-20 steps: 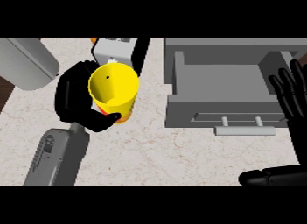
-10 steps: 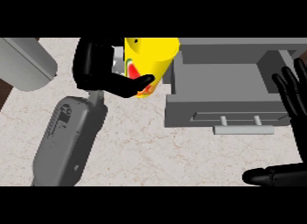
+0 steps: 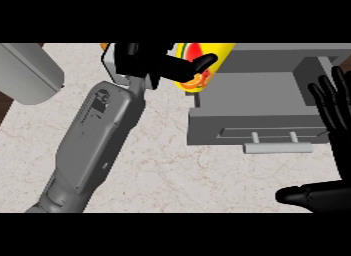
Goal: Pick up the cup, place it into the drawer and close the drawer
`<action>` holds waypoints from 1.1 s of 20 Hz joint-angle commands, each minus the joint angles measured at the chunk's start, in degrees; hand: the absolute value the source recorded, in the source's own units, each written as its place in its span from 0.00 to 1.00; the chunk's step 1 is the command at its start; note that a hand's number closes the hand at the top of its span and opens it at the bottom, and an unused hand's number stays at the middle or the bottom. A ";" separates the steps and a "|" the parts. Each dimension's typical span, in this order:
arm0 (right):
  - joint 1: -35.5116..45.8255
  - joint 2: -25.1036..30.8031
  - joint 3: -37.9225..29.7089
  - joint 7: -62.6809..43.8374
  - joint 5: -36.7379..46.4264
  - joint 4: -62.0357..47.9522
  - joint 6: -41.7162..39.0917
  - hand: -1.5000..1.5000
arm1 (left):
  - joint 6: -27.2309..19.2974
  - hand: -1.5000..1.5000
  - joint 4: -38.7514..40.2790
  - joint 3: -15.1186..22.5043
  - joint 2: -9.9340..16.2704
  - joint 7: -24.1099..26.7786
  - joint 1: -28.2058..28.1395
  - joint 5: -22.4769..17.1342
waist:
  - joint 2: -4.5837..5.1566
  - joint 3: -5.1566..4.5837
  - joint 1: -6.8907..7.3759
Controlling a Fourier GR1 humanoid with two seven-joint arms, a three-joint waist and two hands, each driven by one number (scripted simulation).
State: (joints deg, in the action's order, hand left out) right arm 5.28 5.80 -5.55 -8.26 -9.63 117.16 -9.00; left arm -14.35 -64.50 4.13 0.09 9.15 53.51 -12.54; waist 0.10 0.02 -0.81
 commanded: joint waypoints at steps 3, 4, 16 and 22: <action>0.42 2.42 -3.85 1.82 -2.99 -3.83 -2.62 0.00 | -3.45 1.00 5.41 3.09 -0.08 -1.80 4.92 -0.62 | -0.04 0.01 0.18; -1.22 1.67 -2.56 -1.57 -3.40 3.49 -1.20 0.00 | -2.26 1.00 14.83 -0.46 -0.09 3.16 9.77 -1.71 | 0.16 0.00 -0.92; -0.01 0.23 -0.52 3.01 -0.21 -4.49 -1.61 0.00 | -10.16 1.00 29.36 10.77 -0.09 5.71 19.77 -13.77 | 0.39 0.04 -1.67; 1.29 -0.10 0.20 4.26 0.57 -5.07 -1.69 0.00 | -8.39 1.00 37.72 15.17 -0.09 8.36 21.91 -16.24 | 0.75 0.07 -2.41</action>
State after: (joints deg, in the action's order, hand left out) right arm 6.26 6.06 -5.55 -7.41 -10.00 115.94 -9.78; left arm -22.71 -31.19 16.64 0.00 17.69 72.90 -27.39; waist 0.63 0.05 -3.03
